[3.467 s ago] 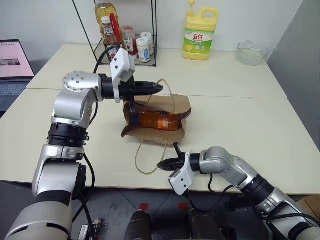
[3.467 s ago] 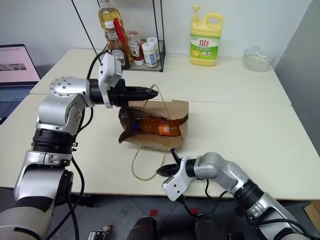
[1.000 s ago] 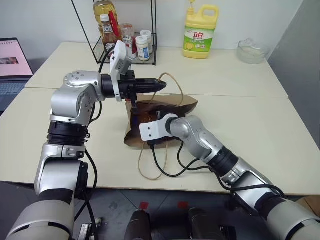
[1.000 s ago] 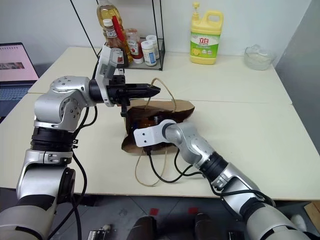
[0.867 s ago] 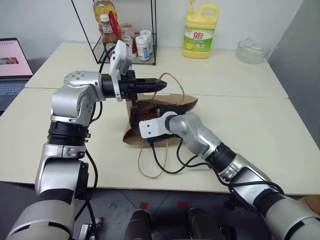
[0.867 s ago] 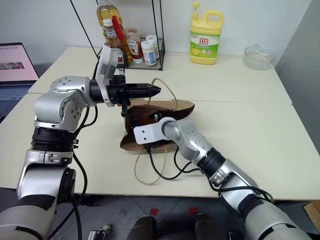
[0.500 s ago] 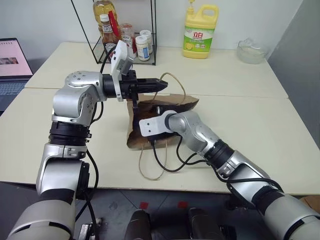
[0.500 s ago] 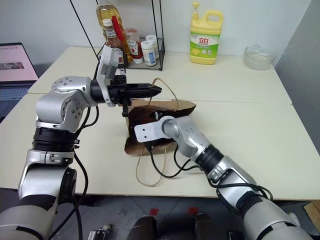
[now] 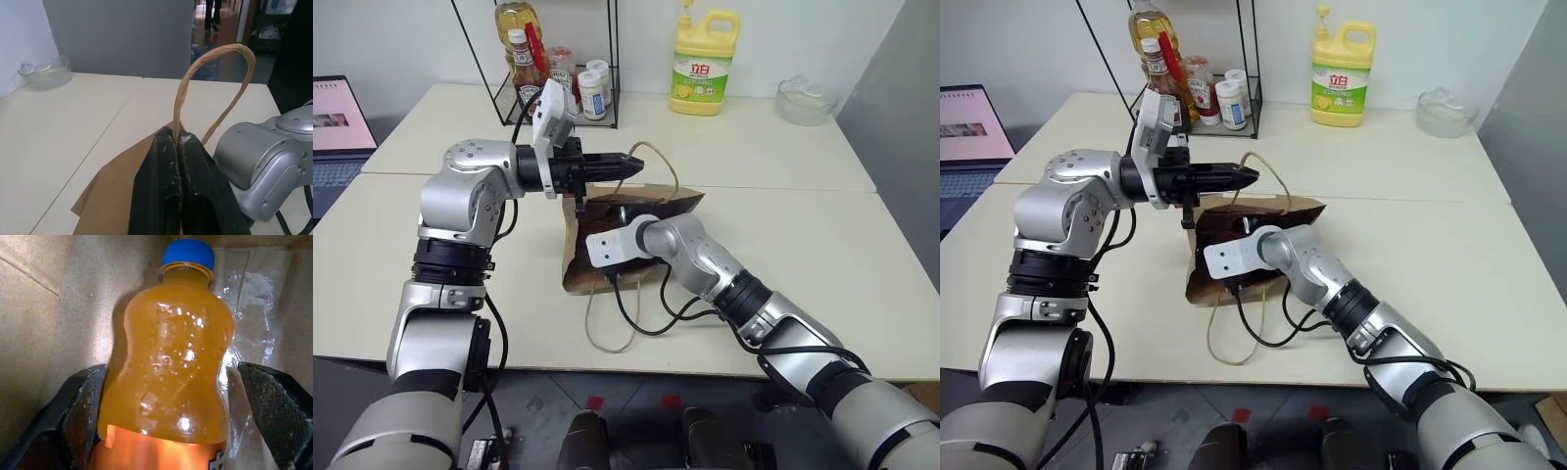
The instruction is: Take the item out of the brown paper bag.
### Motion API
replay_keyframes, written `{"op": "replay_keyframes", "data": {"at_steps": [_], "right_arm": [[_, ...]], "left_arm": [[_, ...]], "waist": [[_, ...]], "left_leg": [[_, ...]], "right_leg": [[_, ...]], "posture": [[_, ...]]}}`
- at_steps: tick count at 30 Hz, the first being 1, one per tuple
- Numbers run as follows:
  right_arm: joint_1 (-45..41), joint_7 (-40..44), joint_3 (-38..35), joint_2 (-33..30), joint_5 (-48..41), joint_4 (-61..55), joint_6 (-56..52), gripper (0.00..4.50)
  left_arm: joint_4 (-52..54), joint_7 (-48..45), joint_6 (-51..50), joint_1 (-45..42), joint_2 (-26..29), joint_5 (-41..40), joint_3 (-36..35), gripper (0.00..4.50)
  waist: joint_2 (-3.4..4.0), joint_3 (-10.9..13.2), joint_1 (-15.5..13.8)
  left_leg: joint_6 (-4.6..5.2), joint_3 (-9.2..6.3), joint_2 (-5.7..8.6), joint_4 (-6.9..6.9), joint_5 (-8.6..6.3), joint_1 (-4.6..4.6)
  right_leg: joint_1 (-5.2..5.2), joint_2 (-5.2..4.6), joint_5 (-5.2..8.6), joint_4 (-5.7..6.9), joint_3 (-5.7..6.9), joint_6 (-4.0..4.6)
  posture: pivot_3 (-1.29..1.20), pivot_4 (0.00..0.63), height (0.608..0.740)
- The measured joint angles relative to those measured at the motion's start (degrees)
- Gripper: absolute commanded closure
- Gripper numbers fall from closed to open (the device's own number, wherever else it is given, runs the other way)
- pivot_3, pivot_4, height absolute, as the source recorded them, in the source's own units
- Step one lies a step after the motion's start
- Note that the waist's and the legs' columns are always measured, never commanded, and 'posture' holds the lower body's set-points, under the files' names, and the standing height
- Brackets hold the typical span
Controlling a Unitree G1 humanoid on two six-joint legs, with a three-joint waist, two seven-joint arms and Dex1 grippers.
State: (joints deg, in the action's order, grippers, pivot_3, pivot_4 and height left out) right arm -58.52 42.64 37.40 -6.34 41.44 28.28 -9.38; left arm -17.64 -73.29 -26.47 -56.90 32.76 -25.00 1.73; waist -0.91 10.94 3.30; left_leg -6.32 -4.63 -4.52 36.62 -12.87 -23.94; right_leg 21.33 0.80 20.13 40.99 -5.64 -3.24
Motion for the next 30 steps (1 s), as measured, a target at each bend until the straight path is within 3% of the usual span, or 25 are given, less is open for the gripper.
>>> {"op": "replay_keyframes", "data": {"at_steps": [3,8,20,23,29,30], "right_arm": [[-0.8,0.1,-0.1,0.6,-0.1,1.5,0.2,0.19],[-1.0,0.2,-0.1,0.9,-0.6,3.0,0.6,1.47],[3.9,0.2,-1.9,-0.6,-2.4,-4.7,-0.1,1.57],[5.9,1.2,-2.6,-2.3,-2.9,-10.1,-0.7,2.21],[9.5,4.4,-2.9,-4.0,-4.6,-18.6,-2.9,4.29],[9.8,4.8,-2.9,-4.1,-4.6,-19.0,-3.4,4.45]], "left_arm": [[0.0,0.0,0.4,0.0,0.0,0.0,0.0,4.50],[0.0,0.0,0.6,0.0,0.0,0.1,0.1,4.50],[-3.1,0.0,3.2,0.0,1.5,1.1,0.0,4.50],[-5.1,0.0,4.3,-0.1,1.8,1.7,0.0,4.50],[-7.0,-0.1,5.9,-0.5,1.9,2.5,0.0,4.50],[-7.3,-0.1,6.0,-0.7,1.9,2.6,0.0,4.50]], "waist": [[0.00,0.0,0.1],[0.00,0.0,0.2],[0.00,0.0,0.1],[0.00,0.0,0.0],[0.00,0.0,0.0],[0.00,0.0,0.0]], "left_leg": [[0.01,0.00,-0.01,0.00,-0.01,0.04],[0.02,0.00,-0.01,0.00,-0.01,0.04],[0.02,0.00,0.00,-0.02,-0.01,0.03],[0.04,0.01,0.00,-0.03,-0.02,0.03],[0.04,0.00,0.00,-0.13,-0.02,0.02],[0.03,0.00,0.00,-0.13,-0.02,0.02]], "right_leg": [[-0.02,0.01,0.00,0.04,-0.01,0.00],[-0.02,0.01,0.00,0.05,-0.01,0.00],[-0.02,0.00,0.00,0.01,0.00,0.00],[-0.02,0.00,0.00,0.00,-0.01,0.00],[0.02,0.01,0.00,-0.03,0.00,0.00],[0.03,0.01,0.00,-0.03,0.00,0.00]], "posture": [[0.00,0.150,0.740],[0.00,0.150,0.740],[0.00,0.150,0.740],[0.00,0.150,0.740],[0.00,0.150,0.740],[0.00,0.150,0.740]]}}
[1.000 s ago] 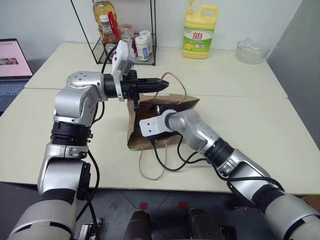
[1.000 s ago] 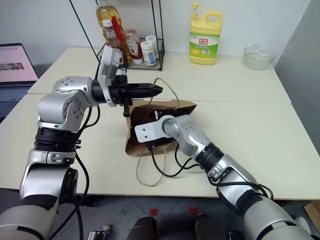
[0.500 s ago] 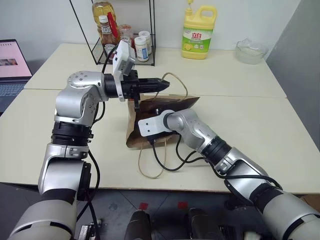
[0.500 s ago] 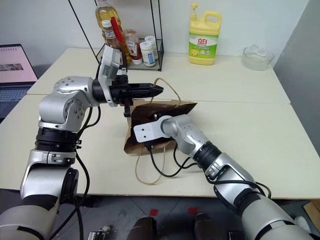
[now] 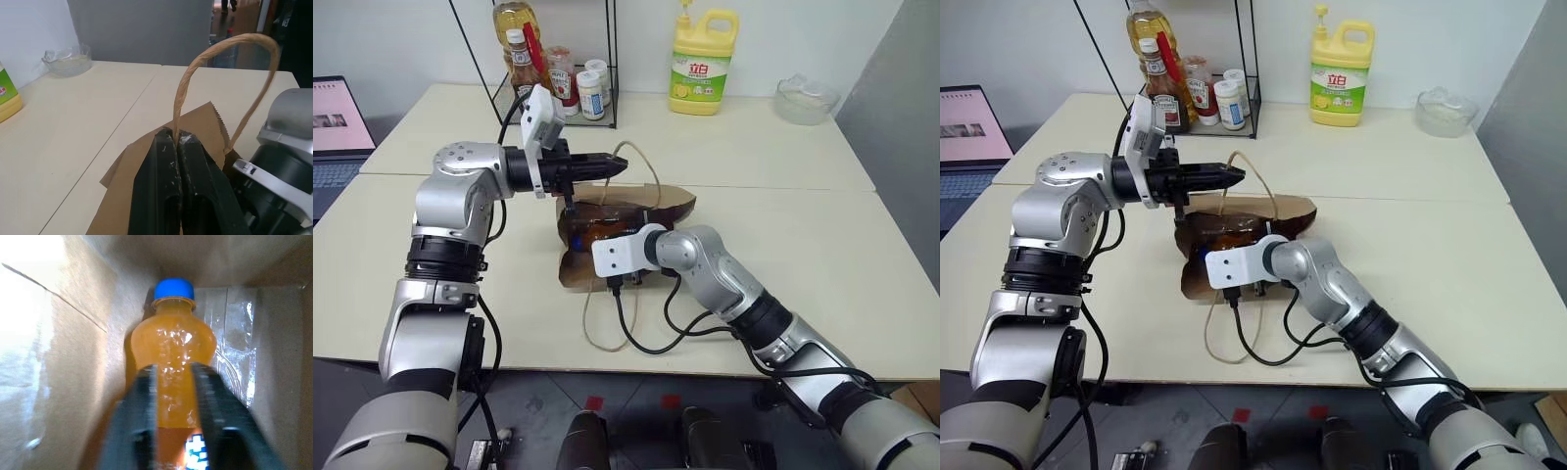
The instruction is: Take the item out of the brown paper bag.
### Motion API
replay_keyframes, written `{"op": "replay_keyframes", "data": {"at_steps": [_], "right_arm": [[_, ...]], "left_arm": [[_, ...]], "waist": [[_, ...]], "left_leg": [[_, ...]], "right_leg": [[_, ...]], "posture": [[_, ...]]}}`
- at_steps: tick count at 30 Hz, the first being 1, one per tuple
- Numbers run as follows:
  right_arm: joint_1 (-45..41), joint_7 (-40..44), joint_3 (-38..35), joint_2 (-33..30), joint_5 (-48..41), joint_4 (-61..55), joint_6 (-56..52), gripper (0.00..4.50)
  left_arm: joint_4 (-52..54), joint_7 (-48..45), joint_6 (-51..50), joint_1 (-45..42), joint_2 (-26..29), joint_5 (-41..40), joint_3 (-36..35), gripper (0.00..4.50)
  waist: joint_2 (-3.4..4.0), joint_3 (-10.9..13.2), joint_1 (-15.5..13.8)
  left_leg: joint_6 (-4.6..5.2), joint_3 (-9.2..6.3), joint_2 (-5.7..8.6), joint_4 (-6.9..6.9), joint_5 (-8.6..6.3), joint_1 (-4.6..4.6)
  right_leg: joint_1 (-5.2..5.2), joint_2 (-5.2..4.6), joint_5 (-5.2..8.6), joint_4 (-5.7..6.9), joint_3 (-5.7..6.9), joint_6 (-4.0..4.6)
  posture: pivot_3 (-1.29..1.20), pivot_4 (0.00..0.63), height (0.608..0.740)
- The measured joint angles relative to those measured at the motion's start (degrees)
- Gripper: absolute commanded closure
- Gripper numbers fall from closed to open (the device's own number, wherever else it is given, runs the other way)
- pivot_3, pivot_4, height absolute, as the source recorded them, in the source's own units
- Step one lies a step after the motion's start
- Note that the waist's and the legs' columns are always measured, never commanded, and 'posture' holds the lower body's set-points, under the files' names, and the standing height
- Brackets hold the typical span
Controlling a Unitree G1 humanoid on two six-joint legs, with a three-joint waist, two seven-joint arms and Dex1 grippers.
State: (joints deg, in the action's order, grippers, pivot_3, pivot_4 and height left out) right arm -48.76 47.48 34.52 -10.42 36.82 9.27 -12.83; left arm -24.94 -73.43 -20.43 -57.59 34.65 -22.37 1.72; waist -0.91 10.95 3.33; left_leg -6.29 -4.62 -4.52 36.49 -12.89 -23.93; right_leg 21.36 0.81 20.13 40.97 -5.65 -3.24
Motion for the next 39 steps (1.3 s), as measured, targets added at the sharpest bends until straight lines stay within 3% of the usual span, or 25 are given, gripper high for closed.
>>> {"op": "replay_keyframes", "data": {"at_steps": [5,8,12,19,25,39], "right_arm": [[-0.1,0.3,0.0,0.5,0.0,-0.3,-1.9,4.45],[-1.0,1.2,-0.2,3.1,-1.2,-0.8,-4.5,3.86],[-2.3,2.4,-0.2,6.6,-2.4,-4.3,-8.4,2.50],[-4.0,4.3,0.0,6.0,-3.1,-6.2,-12.6,0.05],[-5.0,3.7,1.6,3.9,-1.9,-2.9,-12.6,0.02],[-11.2,-7.2,5.1,6.0,0.8,19.1,-2.7,0.02]], "left_arm": [[-0.5,-0.4,0.9,-0.2,0.0,0.2,0.0,4.50],[-0.6,-0.5,0.9,-0.3,0.0,0.2,0.0,4.50],[-0.6,-0.5,0.9,-0.3,0.0,0.2,0.0,4.50],[-0.5,-0.5,0.8,-0.3,0.0,0.2,0.0,4.50],[-0.4,-0.5,0.8,-0.3,0.0,0.2,0.0,4.50],[0.0,-0.3,0.8,-0.2,-1.2,0.1,0.0,4.50]], "waist": [[0.00,0.0,0.0],[0.00,0.0,0.0],[0.00,0.0,0.0],[0.00,0.0,-0.1],[0.00,0.0,0.0],[0.00,0.0,0.1]], "left_leg": [[-0.07,0.00,0.00,-0.04,0.04,-0.01],[-0.15,0.00,-0.01,-0.13,0.09,-0.01],[-0.23,-0.01,-0.01,-0.28,0.13,0.00],[-0.22,-0.01,-0.01,-0.32,0.13,0.00],[-0.22,-0.01,-0.01,-0.36,0.13,0.00],[-0.22,0.00,-0.01,-0.37,0.14,0.01]], "right_leg": [[0.01,0.00,0.00,-0.03,0.00,0.00],[0.06,0.00,0.00,-0.04,0.00,0.00],[0.08,0.00,0.00,-0.07,0.02,0.00],[0.08,-0.01,0.00,-0.11,0.04,0.00],[0.10,-0.01,0.00,-0.11,0.03,0.01],[0.11,-0.02,0.00,-0.10,0.03,0.01]], "posture": [[0.00,0.150,0.740],[0.00,0.150,0.740],[0.00,0.150,0.740],[0.00,0.150,0.740],[0.00,0.150,0.740],[0.00,0.150,0.740]]}}
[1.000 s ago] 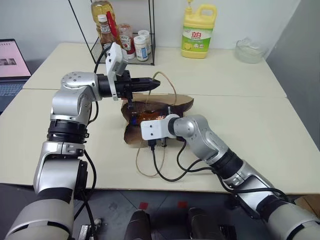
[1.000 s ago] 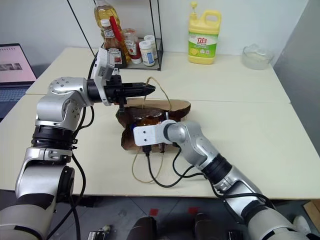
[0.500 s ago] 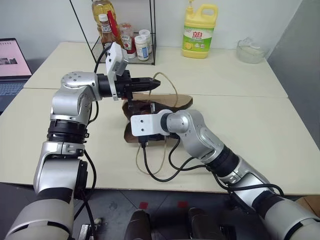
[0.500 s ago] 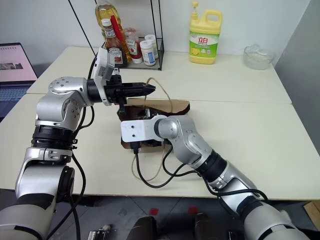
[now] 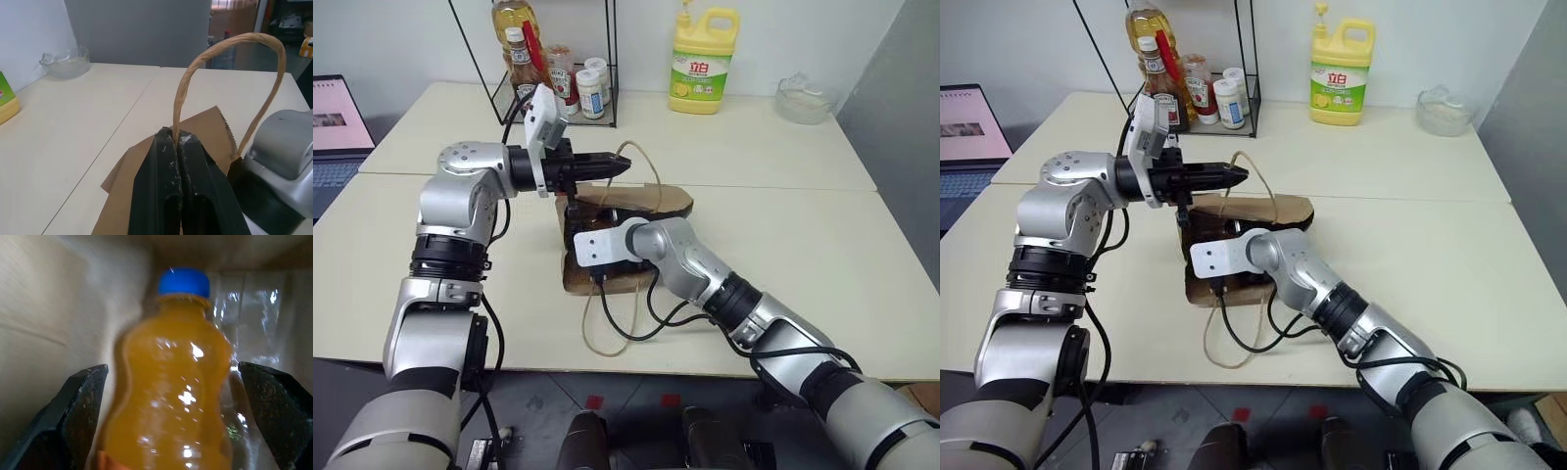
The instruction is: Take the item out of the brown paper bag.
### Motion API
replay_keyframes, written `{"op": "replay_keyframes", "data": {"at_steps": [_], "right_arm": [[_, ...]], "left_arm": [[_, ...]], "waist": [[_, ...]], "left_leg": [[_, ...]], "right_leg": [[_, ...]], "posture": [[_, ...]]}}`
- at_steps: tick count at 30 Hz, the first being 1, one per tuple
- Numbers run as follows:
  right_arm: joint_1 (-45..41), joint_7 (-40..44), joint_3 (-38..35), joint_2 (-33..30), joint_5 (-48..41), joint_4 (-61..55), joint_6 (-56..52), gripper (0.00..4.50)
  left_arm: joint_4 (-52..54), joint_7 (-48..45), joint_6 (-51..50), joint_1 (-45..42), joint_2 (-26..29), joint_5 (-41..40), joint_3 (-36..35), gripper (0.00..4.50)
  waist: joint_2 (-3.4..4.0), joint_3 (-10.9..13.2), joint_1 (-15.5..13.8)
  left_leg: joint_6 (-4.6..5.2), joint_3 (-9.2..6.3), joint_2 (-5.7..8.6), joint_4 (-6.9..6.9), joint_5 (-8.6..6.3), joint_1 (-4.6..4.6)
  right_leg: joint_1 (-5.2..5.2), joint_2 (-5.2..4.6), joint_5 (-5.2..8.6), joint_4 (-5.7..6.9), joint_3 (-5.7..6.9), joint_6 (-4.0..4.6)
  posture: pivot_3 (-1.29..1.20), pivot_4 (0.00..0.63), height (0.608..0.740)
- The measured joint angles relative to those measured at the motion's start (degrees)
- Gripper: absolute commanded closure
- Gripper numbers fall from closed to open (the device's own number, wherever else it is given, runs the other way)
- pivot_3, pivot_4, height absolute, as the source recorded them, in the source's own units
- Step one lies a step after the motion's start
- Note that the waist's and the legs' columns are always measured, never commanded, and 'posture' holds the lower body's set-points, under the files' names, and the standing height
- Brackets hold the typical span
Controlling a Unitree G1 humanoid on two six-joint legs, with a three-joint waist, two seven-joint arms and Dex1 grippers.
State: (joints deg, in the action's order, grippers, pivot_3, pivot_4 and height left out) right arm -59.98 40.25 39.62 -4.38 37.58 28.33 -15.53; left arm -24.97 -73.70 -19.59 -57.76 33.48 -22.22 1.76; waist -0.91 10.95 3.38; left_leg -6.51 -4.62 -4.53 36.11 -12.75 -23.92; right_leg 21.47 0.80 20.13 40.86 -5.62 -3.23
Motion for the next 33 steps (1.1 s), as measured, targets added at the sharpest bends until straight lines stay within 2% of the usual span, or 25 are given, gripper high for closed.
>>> {"op": "replay_keyframes", "data": {"at_steps": [8,11,14,26,33], "right_arm": [[-2.4,-0.4,-0.1,-1.2,1.1,4.7,3.5,0.02],[-2.5,1.0,-0.2,-1.5,1.0,4.4,3.4,0.63],[-2.2,2.5,-0.2,-2.2,1.0,3.8,3.3,1.46],[-1.7,0.7,-0.5,-2.6,1.2,5.2,6.9,1.48],[5.3,4.1,-2.8,-5.6,-0.8,-8.0,4.7,1.48]], "left_arm": [[0.3,0.4,0.0,0.0,-0.5,0.0,0.0,4.50],[0.3,0.4,0.0,0.0,-0.7,0.0,0.0,4.50],[0.3,0.4,0.0,0.0,-0.8,0.0,0.0,4.50],[0.3,0.4,0.0,0.0,-1.0,0.0,0.0,4.50],[0.0,0.4,0.2,0.1,-0.8,0.0,0.0,4.50]], "waist": [[0.00,0.0,-0.1],[0.00,0.0,-0.1],[0.00,0.0,-0.1],[-0.01,0.0,-0.1],[0.00,0.0,-0.1]], "left_leg": [[-0.03,0.00,0.01,0.00,0.02,0.00],[-0.03,0.00,0.01,0.00,0.02,0.00],[-0.03,0.00,0.01,0.00,0.02,0.00],[0.02,0.00,0.00,0.00,0.02,0.07],[-0.11,-0.01,0.01,-0.08,0.09,-0.03]], "right_leg": [[-0.02,-0.01,0.00,0.00,0.00,0.00],[-0.02,-0.01,0.00,-0.01,0.01,0.00],[-0.02,-0.01,0.00,0.00,0.01,0.00],[-0.06,-0.01,0.00,0.05,0.00,0.00],[0.02,-0.01,0.00,-0.04,0.01,0.00]], "posture": [[0.00,0.150,0.740],[0.00,0.150,0.740],[0.00,0.150,0.740],[0.00,0.150,0.740],[0.00,0.150,0.740]]}}
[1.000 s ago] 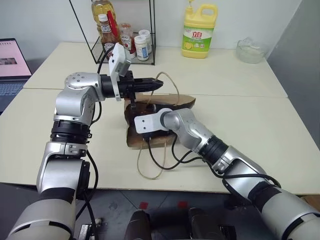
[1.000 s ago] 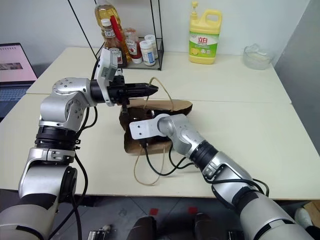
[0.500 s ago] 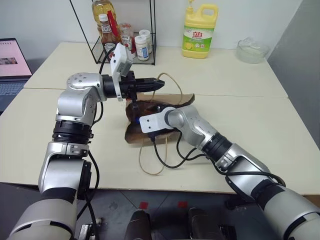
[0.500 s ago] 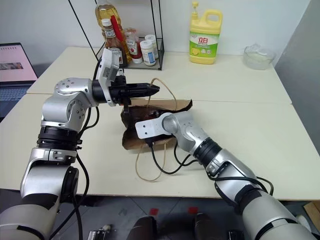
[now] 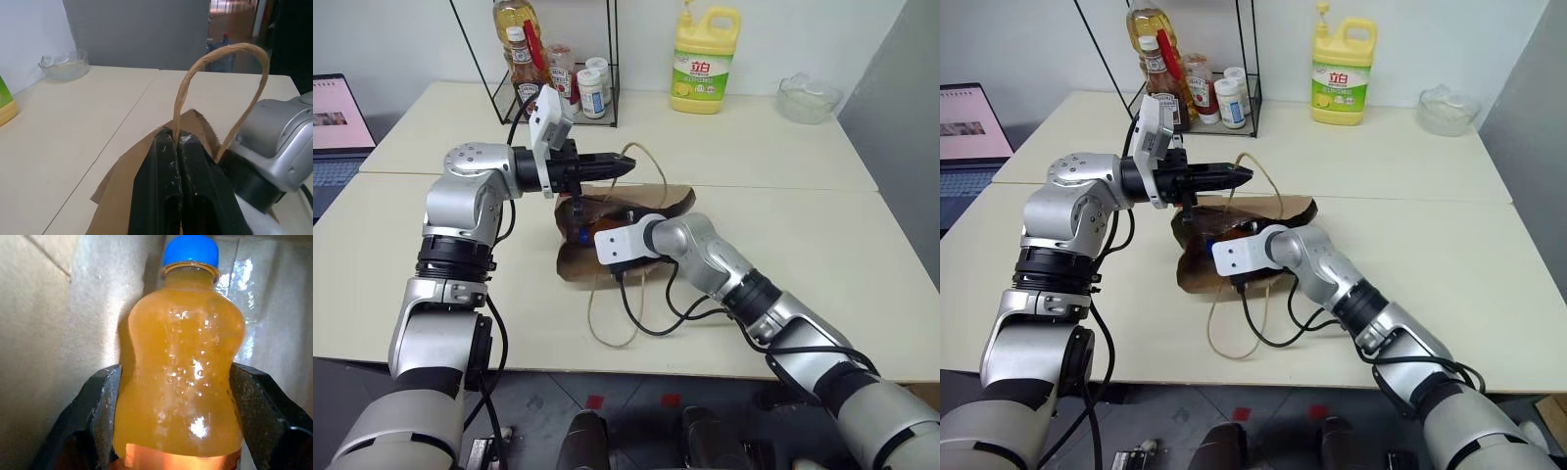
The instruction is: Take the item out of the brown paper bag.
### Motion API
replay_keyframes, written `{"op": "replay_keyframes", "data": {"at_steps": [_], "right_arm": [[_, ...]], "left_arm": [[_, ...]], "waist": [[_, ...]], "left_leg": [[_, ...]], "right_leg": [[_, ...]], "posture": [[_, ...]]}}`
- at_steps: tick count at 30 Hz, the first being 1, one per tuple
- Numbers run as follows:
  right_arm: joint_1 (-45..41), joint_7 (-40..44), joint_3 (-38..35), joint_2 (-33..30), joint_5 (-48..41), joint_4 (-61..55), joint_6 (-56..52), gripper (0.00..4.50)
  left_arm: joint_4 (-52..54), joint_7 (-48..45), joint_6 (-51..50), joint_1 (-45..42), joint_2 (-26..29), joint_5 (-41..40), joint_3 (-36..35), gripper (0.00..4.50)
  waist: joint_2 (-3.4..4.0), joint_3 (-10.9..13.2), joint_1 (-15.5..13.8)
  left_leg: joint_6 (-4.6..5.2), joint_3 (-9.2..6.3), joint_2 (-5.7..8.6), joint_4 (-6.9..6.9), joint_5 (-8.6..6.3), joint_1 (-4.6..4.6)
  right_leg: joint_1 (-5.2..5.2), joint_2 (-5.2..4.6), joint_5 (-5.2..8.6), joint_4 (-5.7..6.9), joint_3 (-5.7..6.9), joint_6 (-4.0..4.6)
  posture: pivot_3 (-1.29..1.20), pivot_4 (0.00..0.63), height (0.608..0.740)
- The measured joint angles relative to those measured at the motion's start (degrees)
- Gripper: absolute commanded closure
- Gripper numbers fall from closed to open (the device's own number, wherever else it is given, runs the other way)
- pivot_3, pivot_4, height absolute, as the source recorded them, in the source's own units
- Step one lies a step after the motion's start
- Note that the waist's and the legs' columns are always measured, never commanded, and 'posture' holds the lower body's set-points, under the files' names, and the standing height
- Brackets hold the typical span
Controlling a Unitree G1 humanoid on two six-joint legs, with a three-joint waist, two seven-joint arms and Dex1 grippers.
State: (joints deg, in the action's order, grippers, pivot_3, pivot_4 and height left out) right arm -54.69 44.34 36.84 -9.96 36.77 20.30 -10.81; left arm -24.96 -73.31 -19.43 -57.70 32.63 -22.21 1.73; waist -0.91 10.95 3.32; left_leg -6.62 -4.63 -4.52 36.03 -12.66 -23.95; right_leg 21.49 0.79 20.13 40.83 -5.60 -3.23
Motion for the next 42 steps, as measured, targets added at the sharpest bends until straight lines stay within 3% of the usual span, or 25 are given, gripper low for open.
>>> {"op": "replay_keyframes", "data": {"at_steps": [6,14,21,25,35,42], "right_arm": [[3.1,2.3,-0.6,-0.7,-1.6,-7.8,-2.5,1.54],[-0.4,2.0,-2.1,3.8,-2.4,-9.5,-6.7,4.36],[-0.4,4.4,-2.2,2.7,-2.8,-11.8,-9.9,4.46],[-0.4,7.1,-2.7,3.8,-4.6,-15.1,-14.9,3.53],[2.1,13.0,-1.8,-3.4,-4.5,-21.6,-21.1,0.03],[1.8,10.4,-0.7,-4.0,-3.2,-18.1,-19.8,0.03]], "left_arm": [[-0.2,0.0,0.2,0.0,0.1,0.1,0.0,4.50],[-0.6,0.0,0.8,0.0,0.4,0.4,0.0,4.50],[-0.9,0.0,0.9,0.0,0.7,0.7,0.0,4.50],[-0.9,0.1,0.9,0.0,0.7,0.7,0.0,4.50],[0.2,0.2,-0.4,0.0,0.7,0.3,-0.1,4.50],[1.7,0.3,-1.3,0.1,0.0,-0.3,-0.1,4.50]], "waist": [[0.00,0.0,0.0],[0.00,0.0,0.1],[0.00,0.0,-0.1],[0.00,0.0,0.0],[0.00,0.0,-0.1],[0.00,0.0,0.0]], "left_leg": [[0.01,0.00,0.00,-0.01,0.00,0.00],[0.00,0.00,-0.02,-0.02,0.00,0.01],[0.07,0.00,0.00,0.00,-0.04,-0.01],[0.03,0.00,-0.02,-0.01,-0.01,0.00],[0.10,0.00,0.00,0.01,-0.06,0.00],[0.11,0.00,0.00,0.01,-0.06,0.01]], "right_leg": [[0.02,0.00,0.00,0.02,0.00,0.00],[0.03,0.02,0.01,0.02,0.01,0.01],[0.02,0.00,0.01,0.01,0.01,0.01],[0.03,0.01,0.01,0.02,0.02,0.01],[0.01,0.00,0.01,-0.01,0.02,0.01],[0.02,0.00,0.01,0.01,0.01,0.01]], "posture": [[0.00,0.150,0.740],[0.00,0.150,0.740],[0.00,0.150,0.740],[0.00,0.150,0.740],[0.00,0.150,0.740],[0.00,0.150,0.740]]}}
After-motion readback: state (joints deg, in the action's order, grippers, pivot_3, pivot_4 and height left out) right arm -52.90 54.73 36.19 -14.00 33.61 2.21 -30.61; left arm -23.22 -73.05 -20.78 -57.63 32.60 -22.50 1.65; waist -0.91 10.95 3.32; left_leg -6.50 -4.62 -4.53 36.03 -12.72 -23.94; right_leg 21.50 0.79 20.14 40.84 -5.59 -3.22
